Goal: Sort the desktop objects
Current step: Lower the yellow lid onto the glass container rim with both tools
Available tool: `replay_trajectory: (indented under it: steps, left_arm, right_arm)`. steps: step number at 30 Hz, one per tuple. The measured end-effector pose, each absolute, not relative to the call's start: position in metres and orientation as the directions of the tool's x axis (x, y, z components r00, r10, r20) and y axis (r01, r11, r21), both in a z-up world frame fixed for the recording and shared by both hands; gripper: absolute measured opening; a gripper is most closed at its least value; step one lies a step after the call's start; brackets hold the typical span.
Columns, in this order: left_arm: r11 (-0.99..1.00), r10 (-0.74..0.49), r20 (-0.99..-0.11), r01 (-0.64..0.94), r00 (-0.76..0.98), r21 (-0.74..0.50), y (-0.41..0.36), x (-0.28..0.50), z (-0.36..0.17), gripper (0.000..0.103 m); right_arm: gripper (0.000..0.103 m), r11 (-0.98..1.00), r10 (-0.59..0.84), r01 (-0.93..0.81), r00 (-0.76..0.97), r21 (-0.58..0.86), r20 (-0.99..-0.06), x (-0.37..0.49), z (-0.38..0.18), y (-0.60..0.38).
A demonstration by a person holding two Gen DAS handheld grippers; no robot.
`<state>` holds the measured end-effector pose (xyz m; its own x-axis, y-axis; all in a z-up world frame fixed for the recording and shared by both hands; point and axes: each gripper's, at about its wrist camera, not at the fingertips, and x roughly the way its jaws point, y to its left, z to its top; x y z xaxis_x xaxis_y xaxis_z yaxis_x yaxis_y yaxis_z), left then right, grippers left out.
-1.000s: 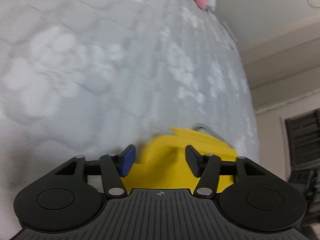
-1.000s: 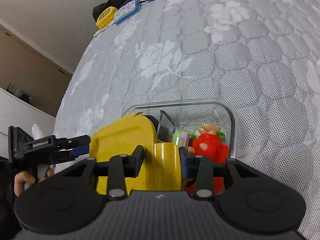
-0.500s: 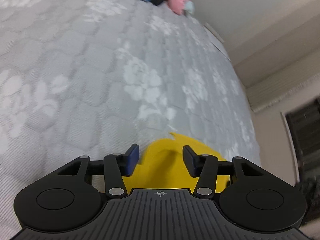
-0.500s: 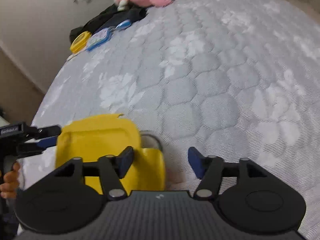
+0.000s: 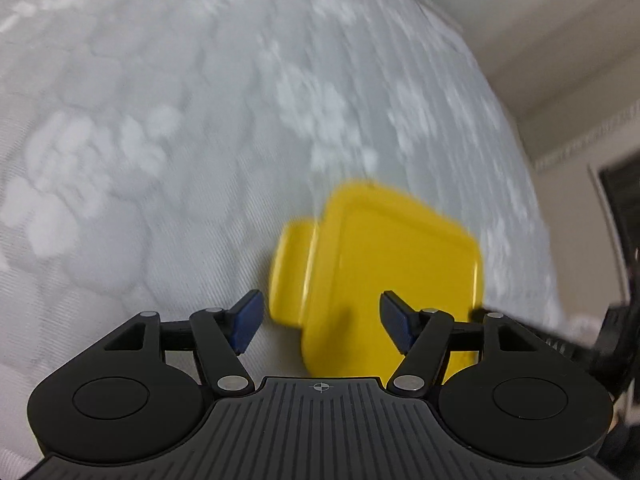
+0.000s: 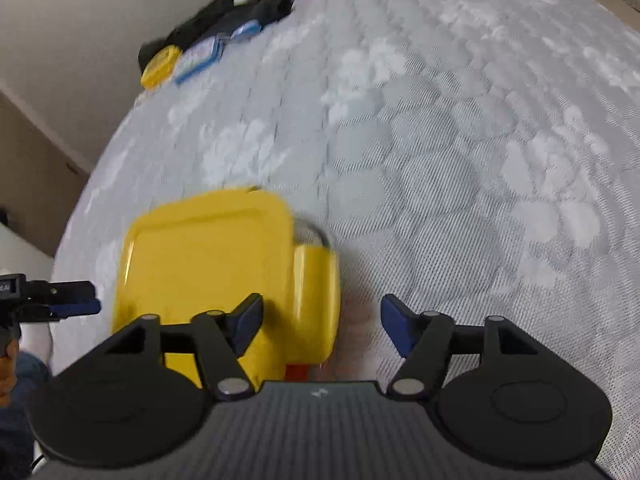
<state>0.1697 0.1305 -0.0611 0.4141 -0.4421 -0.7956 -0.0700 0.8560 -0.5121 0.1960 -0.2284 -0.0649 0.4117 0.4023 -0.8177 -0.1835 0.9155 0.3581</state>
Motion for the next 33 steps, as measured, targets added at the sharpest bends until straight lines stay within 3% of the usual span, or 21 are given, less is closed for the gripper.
replay_trajectory:
  steps: [1, 5, 6, 8, 9, 12, 17, 19, 20, 29, 33]
  left_arm:
    - [0.854, -0.447, -0.797, -0.071, 0.407, -0.515, 0.127, 0.170, -0.065, 0.069]
    - [0.852, -0.433, -0.806, -0.109, 0.404, -0.513, 0.124, 0.176, -0.060, 0.069]
    - [0.832, -0.464, -0.785, -0.103, 0.410, -0.545, 0.127, 0.176, -0.055, 0.065]
    - [0.772, -0.549, -0.725, -0.081, 0.415, -0.631, 0.130, 0.176, -0.044, 0.055]
    - [0.731, -0.601, -0.687, -0.069, 0.408, -0.679, 0.130, 0.176, -0.039, 0.055]
    - [0.783, -0.552, -0.703, -0.013, 0.448, -0.622, 0.121, 0.178, -0.030, 0.059]
    - [0.777, -0.511, -0.747, -0.143, 0.425, -0.613, 0.154, 0.174, -0.047, 0.060]
    - [0.793, -0.483, -0.773, -0.169, 0.411, -0.586, 0.167, 0.166, -0.049, 0.065]
    - [0.795, -0.481, -0.780, -0.176, 0.401, -0.581, 0.171, 0.162, -0.052, 0.065]
    - [0.774, -0.498, -0.784, -0.218, 0.371, -0.595, 0.164, 0.164, -0.083, 0.065]
    - [0.763, -0.502, -0.774, -0.223, 0.387, -0.606, 0.157, 0.175, -0.089, 0.065]
  right_arm:
    - [0.050, 0.912, 0.409, -0.207, 0.415, 0.353, -0.813, 0.194, -0.064, -0.225]
    - [0.048, 0.924, 0.373, -0.265, 0.451, 0.277, -0.811, 0.184, -0.049, -0.210]
    - [0.048, 0.925, 0.372, -0.258, 0.456, 0.279, -0.809, 0.183, -0.046, -0.210]
    - [0.043, 0.914, 0.405, -0.228, 0.441, 0.337, -0.801, 0.186, -0.043, -0.217]
    - [0.039, 0.905, 0.426, -0.213, 0.432, 0.369, -0.795, 0.188, -0.041, -0.221]
    - [0.035, 0.880, 0.472, -0.167, 0.423, 0.445, -0.774, 0.193, -0.041, -0.231]
    - [0.036, 0.908, 0.413, -0.125, 0.436, 0.401, -0.799, 0.198, -0.048, -0.234]
    - [0.052, 0.897, 0.431, -0.114, 0.435, 0.427, -0.790, 0.197, -0.047, -0.238]
    - [0.053, 0.891, 0.440, -0.110, 0.439, 0.440, -0.783, 0.196, -0.046, -0.239]
    - [0.055, 0.834, 0.528, -0.021, 0.317, 0.551, -0.788, 0.185, -0.044, -0.235]
    - [0.055, 0.857, 0.497, 0.006, 0.260, 0.516, -0.828, 0.188, -0.060, -0.223]
